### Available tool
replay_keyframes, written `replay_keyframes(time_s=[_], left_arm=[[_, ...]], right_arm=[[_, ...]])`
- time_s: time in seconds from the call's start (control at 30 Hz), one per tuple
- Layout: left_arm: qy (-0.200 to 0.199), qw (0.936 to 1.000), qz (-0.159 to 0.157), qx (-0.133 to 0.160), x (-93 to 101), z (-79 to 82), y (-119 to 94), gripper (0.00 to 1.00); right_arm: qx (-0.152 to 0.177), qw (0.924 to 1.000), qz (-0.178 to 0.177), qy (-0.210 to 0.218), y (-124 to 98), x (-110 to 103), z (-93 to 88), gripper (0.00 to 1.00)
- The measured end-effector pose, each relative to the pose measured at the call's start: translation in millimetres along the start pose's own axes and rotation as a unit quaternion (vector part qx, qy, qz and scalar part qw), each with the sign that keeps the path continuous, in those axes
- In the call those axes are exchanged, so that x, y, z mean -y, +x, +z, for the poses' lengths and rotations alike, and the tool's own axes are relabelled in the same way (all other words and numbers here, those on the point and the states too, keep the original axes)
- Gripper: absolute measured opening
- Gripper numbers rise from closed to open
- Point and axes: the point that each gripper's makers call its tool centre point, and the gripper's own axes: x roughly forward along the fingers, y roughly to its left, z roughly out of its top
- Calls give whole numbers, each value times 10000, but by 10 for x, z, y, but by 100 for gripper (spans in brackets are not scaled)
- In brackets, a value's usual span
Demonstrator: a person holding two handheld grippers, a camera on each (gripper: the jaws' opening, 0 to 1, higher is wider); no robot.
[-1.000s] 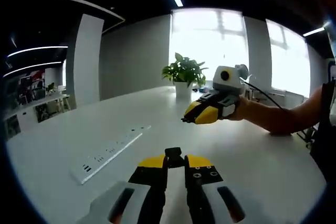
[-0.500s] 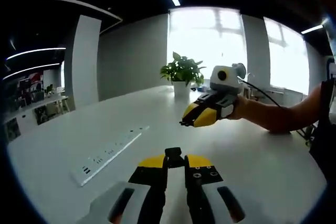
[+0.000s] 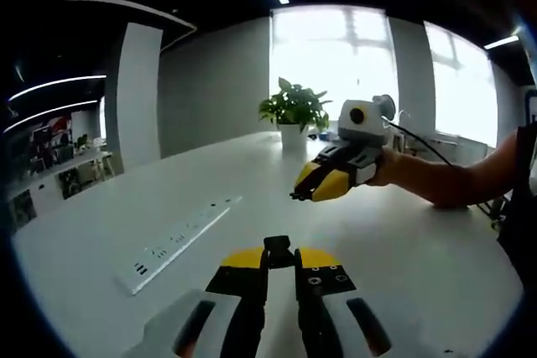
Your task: Snap the two parts of the plastic buckle together until the buckle closes and remains connected.
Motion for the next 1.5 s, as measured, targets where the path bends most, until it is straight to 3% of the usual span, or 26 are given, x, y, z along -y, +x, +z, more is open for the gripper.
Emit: replay_keyframes(time_s=[0.23, 0.6, 1.5], left_arm=[[4, 10000, 37, -77, -5, -34, 12, 11], [53, 9999, 17, -131, 120, 28, -34, 11], [-9, 9998, 51, -186, 468, -62, -234, 11]], right_arm=[[-6, 10000, -23, 21, -7, 16, -14, 9], [95, 9999, -3, -64, -85, -97, 158, 9], [55, 9999, 82, -15, -132, -465, 141, 10]])
